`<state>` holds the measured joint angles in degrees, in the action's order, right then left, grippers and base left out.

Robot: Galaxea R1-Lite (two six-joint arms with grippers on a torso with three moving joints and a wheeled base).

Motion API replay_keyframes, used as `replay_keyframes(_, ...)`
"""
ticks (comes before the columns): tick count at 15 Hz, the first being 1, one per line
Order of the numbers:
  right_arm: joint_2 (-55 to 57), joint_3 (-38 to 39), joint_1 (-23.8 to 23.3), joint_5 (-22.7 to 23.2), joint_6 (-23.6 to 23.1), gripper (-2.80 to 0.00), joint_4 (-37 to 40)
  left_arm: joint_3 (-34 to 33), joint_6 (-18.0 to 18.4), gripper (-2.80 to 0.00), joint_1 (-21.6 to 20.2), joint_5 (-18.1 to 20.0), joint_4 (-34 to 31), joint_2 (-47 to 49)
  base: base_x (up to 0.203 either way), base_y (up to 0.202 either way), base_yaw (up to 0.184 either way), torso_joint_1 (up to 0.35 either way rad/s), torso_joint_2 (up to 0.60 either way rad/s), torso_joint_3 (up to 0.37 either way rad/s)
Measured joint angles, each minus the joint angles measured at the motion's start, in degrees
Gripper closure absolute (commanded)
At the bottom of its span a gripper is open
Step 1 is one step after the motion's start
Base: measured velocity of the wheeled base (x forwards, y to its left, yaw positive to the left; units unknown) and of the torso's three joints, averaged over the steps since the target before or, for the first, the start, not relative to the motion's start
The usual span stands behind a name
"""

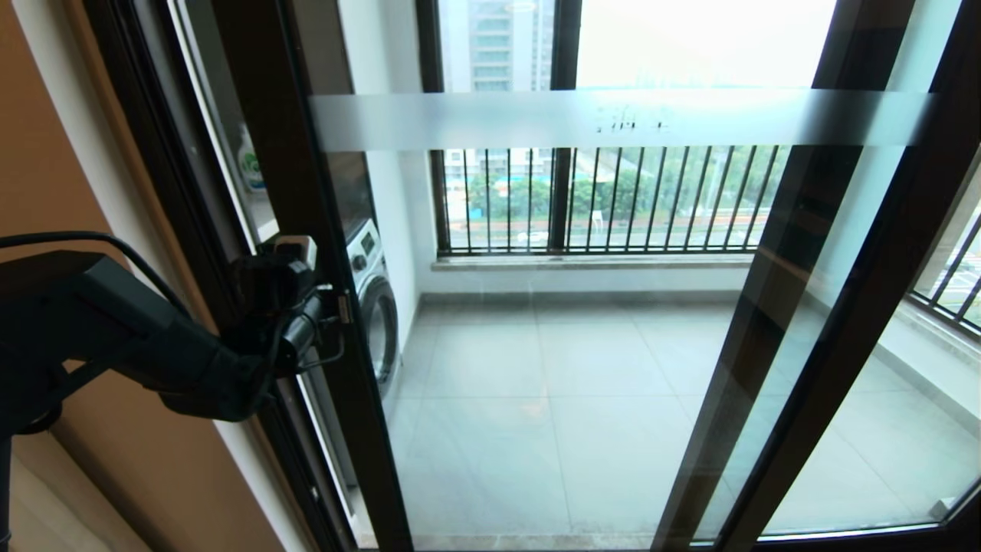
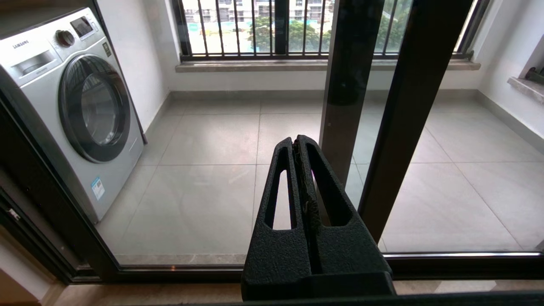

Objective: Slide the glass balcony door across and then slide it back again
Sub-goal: Close the slid door

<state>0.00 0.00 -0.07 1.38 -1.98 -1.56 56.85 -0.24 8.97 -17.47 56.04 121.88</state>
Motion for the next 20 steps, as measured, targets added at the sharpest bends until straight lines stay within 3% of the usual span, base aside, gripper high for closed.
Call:
replay_keyframes(9,0.0,0.0,0.0,0.0,0.0,0.00,0.0,-0.2,0.1,0.00,-5.7,3.8,-0.1,0.0,0.000,0.000,0.000,0.000,0.00,0.000)
replay_keyframes(20,0.0,0.0,0.0,0.0,0.0,0.00,0.0,0.5,0.5,0.00,-10.9,5.6,0.1,0.3,0.000,0.000,0.000,0.000,0.00,0.000)
